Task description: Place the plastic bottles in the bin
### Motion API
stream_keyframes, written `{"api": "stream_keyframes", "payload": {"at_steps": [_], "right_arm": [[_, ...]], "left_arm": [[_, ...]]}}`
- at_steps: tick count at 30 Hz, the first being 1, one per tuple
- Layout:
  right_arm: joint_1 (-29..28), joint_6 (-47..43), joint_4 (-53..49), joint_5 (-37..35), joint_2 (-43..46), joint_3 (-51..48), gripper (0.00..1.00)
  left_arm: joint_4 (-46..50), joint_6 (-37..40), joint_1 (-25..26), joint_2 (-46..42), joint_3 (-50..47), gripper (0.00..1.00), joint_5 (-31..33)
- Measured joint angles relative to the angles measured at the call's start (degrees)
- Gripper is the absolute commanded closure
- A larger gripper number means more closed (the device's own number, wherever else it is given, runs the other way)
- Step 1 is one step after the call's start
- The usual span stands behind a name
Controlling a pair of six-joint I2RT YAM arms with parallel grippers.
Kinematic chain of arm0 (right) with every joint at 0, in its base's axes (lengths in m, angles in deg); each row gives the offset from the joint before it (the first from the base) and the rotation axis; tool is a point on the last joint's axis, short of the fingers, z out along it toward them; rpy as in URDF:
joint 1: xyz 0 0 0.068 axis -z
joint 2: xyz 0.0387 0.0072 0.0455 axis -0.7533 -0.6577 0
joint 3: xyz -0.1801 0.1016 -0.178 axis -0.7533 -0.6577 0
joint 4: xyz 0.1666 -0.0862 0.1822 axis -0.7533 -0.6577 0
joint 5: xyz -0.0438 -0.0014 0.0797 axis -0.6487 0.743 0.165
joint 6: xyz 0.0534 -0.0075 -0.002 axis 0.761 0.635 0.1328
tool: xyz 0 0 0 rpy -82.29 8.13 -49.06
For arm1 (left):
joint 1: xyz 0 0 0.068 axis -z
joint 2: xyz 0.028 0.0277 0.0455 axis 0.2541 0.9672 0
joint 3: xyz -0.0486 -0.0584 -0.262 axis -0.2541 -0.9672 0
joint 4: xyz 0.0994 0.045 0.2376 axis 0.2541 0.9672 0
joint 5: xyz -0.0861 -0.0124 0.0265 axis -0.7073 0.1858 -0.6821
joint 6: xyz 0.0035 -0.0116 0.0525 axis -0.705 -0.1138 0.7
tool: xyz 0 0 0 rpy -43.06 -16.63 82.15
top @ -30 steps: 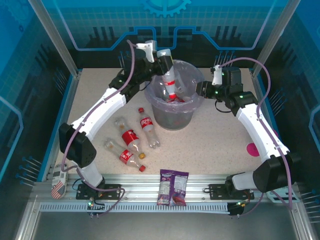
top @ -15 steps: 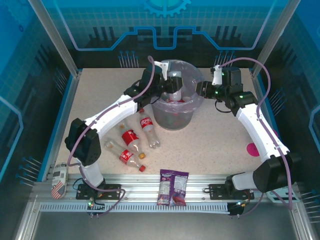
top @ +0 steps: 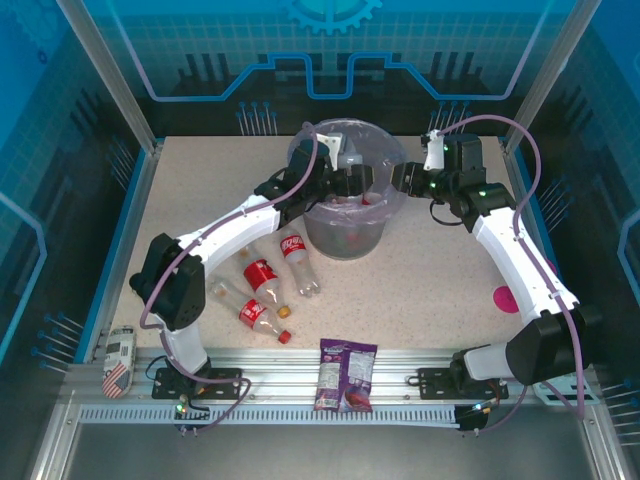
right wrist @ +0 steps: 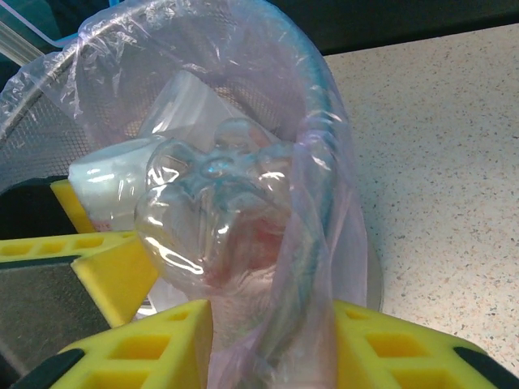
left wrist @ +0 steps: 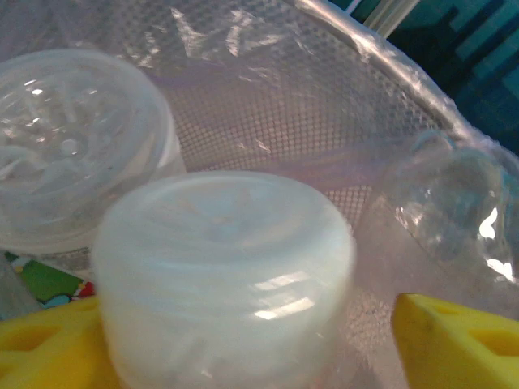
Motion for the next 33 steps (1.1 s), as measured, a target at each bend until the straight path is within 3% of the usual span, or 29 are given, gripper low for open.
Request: {"api": "stream_keyframes", "payload": {"at_steps": [4,16,26,33], "right_arm": [[0.0,0.0,0.1,0.0,0.0,0.0,0.60],[0.0,0.0,0.5,0.2,0.2,0.0,0.59],[0.0,0.7,0.9,0.9,0.7,0.0,0.43],[0.0,0.7,0.9,1.0,0.7,0.0,0.35]], "left_arm": [[0.7,0.9,0.0,0.0,0.3,0.01,0.0],[5.9,5.6,0.0,-3.3,5.0,0.01,0.1],[10.6,7.9,-0.7,-11.5,9.1,0.01,0.7],[16.8,5.0,-8.1,-23.8,0.0,0.01,4.0]]}}
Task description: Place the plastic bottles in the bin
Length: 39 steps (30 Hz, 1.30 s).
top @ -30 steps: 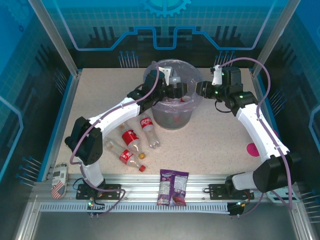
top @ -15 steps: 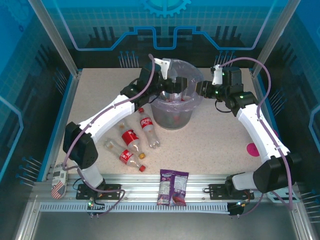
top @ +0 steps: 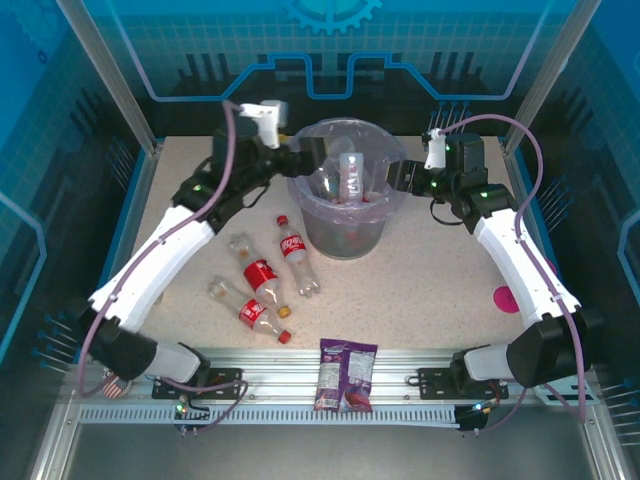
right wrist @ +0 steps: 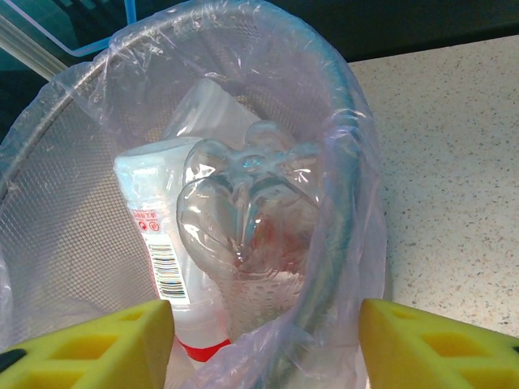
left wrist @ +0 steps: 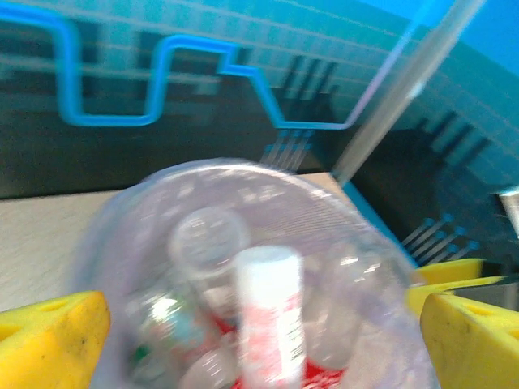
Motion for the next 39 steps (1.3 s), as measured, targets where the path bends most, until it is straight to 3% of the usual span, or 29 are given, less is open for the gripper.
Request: {"api": "stream_keyframes", "payload": {"at_steps": [8,17,24,39], "right_arm": [[0.0,-0.1,0.1,0.7,0.0,0.0,0.31],[0.0,-1.7,-0.2,0.7,0.2,0.0,0.31],[0.0,-2.2,-0.1,1.1,0.2,0.0,0.30],[0.0,-2.4,-0.2,1.5,0.2,0.0,0.30]], "left_arm": [[16.2,-9.3,-8.7,-12.0,-13.8,0.02,7.0],[31.1,-23.5,-15.2,-22.3,-31.6,0.11,8.6],[31.1,-34.1,-16.0,-24.6,-46.1,0.14,7.4],[17.8,-42.0,-16.3,-17.0,-55.7,0.26,4.0]]}}
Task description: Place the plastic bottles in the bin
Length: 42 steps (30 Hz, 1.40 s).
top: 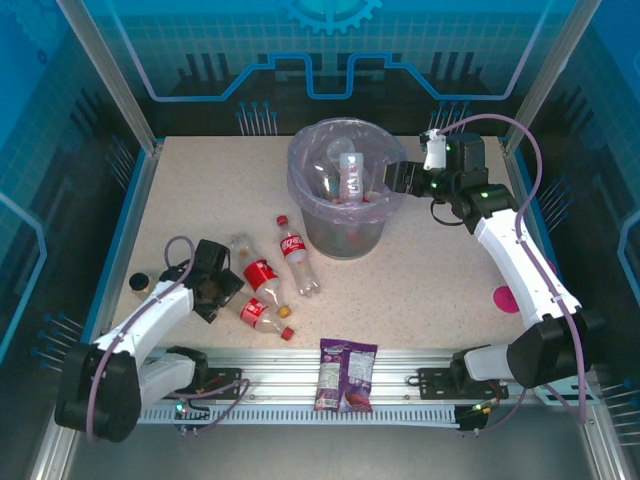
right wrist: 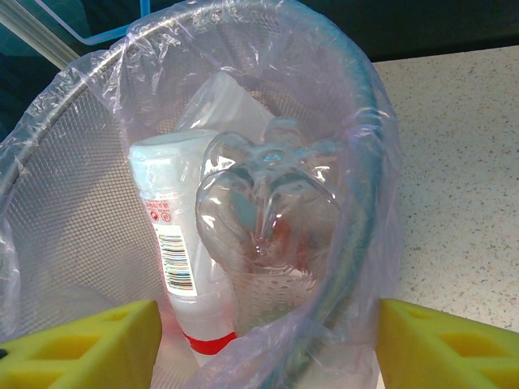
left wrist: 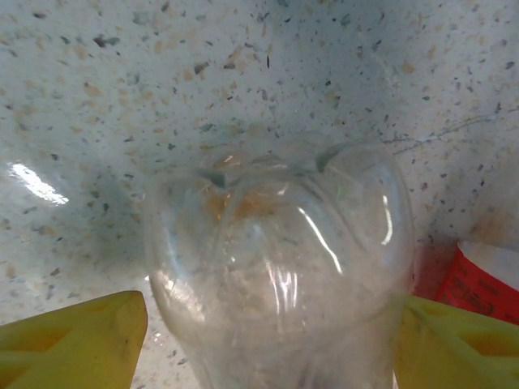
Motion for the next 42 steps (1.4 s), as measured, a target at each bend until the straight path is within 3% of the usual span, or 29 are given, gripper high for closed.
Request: {"api": "stream_keyframes", "payload": {"at_steps": [5,15,22,33,42], "right_arm": [[0.0,0.0,0.0,0.0,0.0,0.0,0.30],[0.0,0.0,0.0,0.0,0.0,0.0,0.30],[0.0,0.1,0.0,0.3,0.0,0.0,0.30],[0.0,0.3,0.0,0.9,0.0,0.0,0.30],[0.0,0.3,0.0,0.7,0.0,0.0,0.30]], "left_arm": [[-2.1,0.0,0.0,1.3,0.0,0.35,0.0],[-3.2,0.0,0.0,1.0,-0.4,0.40,0.7],[0.9,1.6,-0.1,-2.4,1.4,0.46,3.2],[9.0,7.8,-1.0,-7.4,15.2,0.47,8.8],[11.2,15.5,-1.2,-7.6,29.5,0.59,10.6]]}}
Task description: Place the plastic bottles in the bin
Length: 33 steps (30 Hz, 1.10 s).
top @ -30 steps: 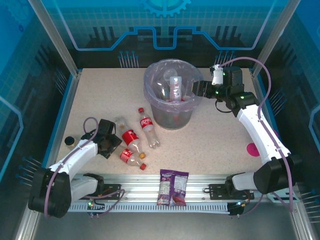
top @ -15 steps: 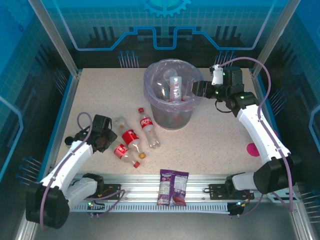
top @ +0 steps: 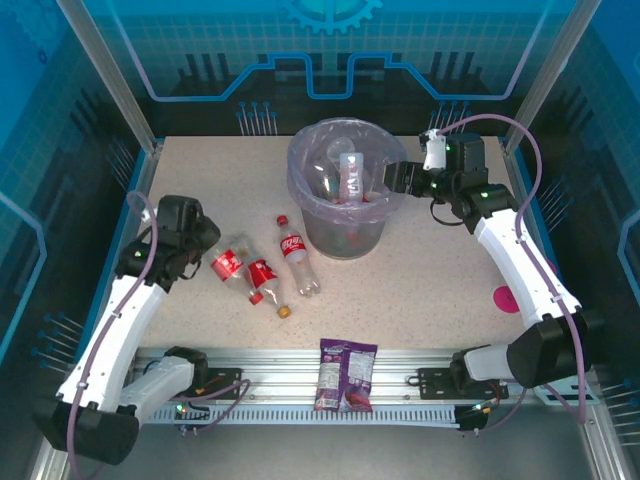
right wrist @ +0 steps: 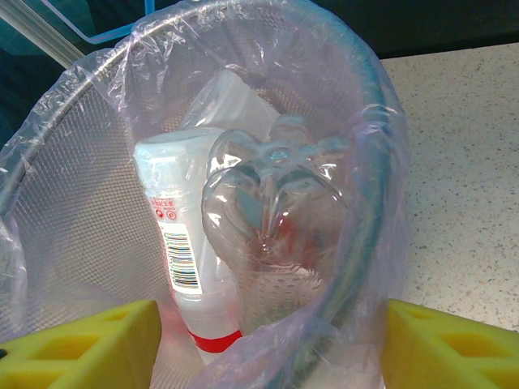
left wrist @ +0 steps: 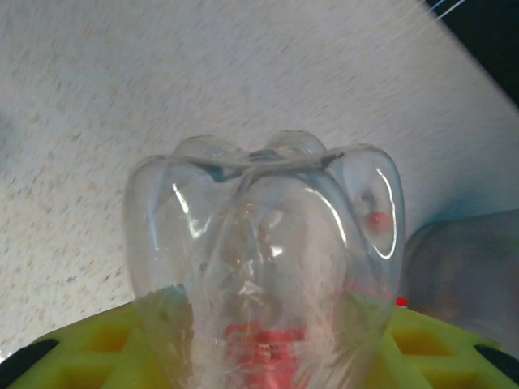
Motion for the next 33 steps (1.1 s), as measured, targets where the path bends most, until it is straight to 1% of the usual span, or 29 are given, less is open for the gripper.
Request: {"api": "stream_keyframes", "payload": {"at_steps": [5,9,13,15,20,23,27,33], "right_arm": [[0.2,0.4,0.1,0.2,0.0,0.0,0.30],[0.6,1.1,0.7,0.9,0.0,0.0,0.32],[0.7,1.9,1.2,1.7,-0.1,0.0,0.36],[0.8,2.4,1.4,1.9,-0.1,0.0,0.40],[0.9,3.3,1.8,1.9,-0.1,-1.3,0.49],[0.9,3.8,1.8,2.0,-0.3,-1.8,0.52],[0.9,3.8,1.8,2.2,-0.8,-1.8,0.56],[0.9,4.1,1.8,2.1,-0.8,-1.8,0.58]], "left_arm": [[-3.1,4.4,0.0,2.4,8.3,0.67,-0.9],[-7.6,7.1,0.0,6.5,16.1,0.71,-3.7],[-14.0,7.3,0.0,10.5,22.7,0.75,-8.8],[-17.7,7.1,0.0,12.0,25.1,0.77,-11.5],[-26.3,6.6,0.4,14.0,27.6,0.79,-17.4],[-29.4,6.6,1.7,15.9,29.2,0.80,-19.1],[-32.2,7.3,5.1,18.8,31.6,0.80,-19.9],[-34.1,12.2,10.6,25.6,37.6,0.81,-20.0]]}}
